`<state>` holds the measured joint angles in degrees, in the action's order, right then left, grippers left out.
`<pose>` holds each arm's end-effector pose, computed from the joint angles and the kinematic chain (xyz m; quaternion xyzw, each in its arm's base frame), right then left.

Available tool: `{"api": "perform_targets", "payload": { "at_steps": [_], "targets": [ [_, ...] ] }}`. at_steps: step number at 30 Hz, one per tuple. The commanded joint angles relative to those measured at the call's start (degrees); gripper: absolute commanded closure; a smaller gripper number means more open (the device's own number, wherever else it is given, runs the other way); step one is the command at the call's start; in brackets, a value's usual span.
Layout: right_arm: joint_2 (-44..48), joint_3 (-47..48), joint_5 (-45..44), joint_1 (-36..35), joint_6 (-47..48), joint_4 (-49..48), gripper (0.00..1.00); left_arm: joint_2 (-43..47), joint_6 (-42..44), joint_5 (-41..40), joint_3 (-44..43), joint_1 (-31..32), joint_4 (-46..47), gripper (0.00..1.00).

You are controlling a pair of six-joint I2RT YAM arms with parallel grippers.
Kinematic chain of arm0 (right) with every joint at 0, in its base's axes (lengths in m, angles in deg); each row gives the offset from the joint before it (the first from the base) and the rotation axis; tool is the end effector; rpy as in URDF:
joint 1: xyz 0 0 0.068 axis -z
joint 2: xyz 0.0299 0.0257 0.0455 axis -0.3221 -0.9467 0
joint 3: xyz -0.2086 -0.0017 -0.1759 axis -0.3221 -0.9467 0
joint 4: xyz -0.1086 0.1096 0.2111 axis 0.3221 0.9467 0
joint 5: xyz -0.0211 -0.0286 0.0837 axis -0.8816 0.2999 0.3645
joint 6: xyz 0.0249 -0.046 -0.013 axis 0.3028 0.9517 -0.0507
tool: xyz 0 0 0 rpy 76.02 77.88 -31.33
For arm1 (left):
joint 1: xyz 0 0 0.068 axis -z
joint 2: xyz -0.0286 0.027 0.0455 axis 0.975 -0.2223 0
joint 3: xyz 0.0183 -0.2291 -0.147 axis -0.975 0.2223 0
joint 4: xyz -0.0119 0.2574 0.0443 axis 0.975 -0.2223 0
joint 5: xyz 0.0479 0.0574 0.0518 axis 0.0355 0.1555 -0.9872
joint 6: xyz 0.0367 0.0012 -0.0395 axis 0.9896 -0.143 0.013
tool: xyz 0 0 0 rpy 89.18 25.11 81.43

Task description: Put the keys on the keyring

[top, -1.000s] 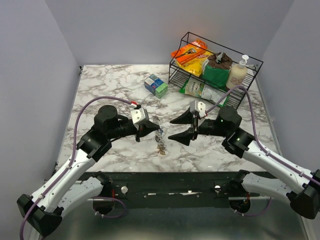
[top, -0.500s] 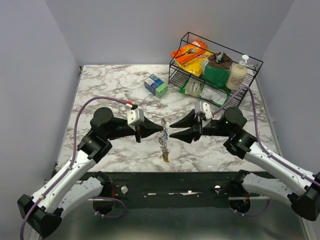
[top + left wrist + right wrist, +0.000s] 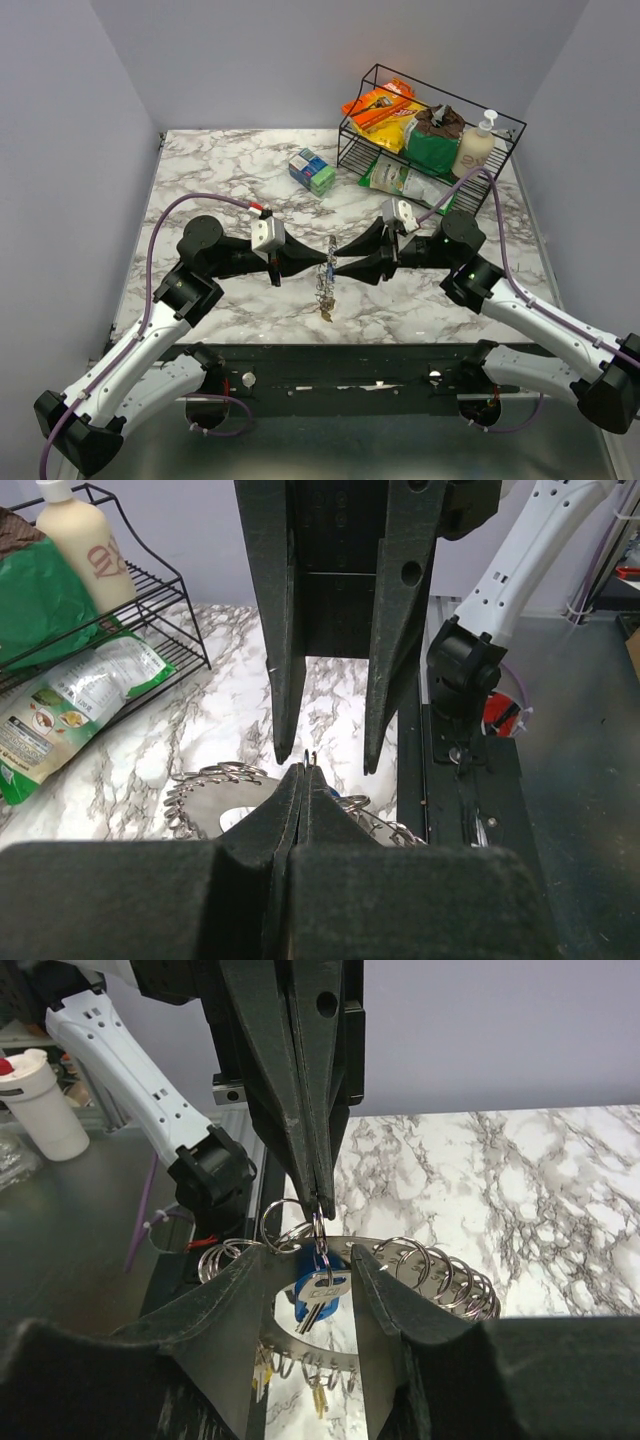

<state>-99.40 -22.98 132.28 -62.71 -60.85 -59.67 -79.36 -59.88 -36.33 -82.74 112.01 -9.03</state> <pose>0.1476 0.1774 0.3504 -0.4801 0.4830 0.5145 0.5210 0.1303 -0.1235 0.3668 0.4564 0.5211 -0.4890 0.5301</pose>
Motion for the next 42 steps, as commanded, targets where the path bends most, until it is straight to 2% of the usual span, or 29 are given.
{"api": "perform_targets", "payload": {
  "at_steps": [1, 6, 9, 10, 13, 16, 28, 32, 34, 42],
  "targets": [
    [-1.6, 2.0, 3.3, -0.3, -2.2, -3.6, 0.56, 0.7, -0.7, 2.2, 0.4, 0.0, 3.8, 1.00],
    [-3.4, 2.3, 4.7, -0.3, -4.1, -5.0, 0.66, 0.2, -0.6, 2.2, 0.3, 0.0, 3.9, 1.00],
    [-3.8, 2.2, 5.0, -0.3, -4.6, -5.6, 0.75, 0.2, -0.5, 2.2, 0.6, 0.0, 3.9, 1.00],
    [-3.8, 2.2, 5.1, -0.2, -4.7, -5.6, 0.82, 0.1, -0.6, 2.2, 0.7, 0.0, 3.9, 1.00],
    [-3.7, 2.2, 5.0, -0.3, -4.8, -5.5, 0.93, -0.2, -0.8, 2.4, 0.5, 0.0, 3.9, 1.00],
    [-3.5, 2.2, 4.9, -0.3, -4.8, -5.7, 0.99, -0.4, -0.6, 2.2, 0.8, 0.0, 3.9, 1.00],
    [-2.3, 1.9, 2.8, -0.3, -4.3, -4.2, 0.99, -0.7, 1.1, 1.6, 0.0, 0.0, 0.5, 1.00],
    [-2.0, 3.1, 1.5, -0.3, -2.4, 0.0, 0.99, -0.6, 3.1, 1.7, -1.0, 0.0, -3.1, 1.00],
    [-2.1, 3.9, 1.5, -0.3, -0.9, 1.9, 0.99, -0.9, 3.9, 1.9, -1.3, 0.0, -3.7, 0.97],
    [-4.5, 8.1, 4.3, -0.3, 3.5, 11.7, 0.99, -2.6, 9.7, 3.2, -5.6, 0.0, -14.2, 0.69]
  ]
}}
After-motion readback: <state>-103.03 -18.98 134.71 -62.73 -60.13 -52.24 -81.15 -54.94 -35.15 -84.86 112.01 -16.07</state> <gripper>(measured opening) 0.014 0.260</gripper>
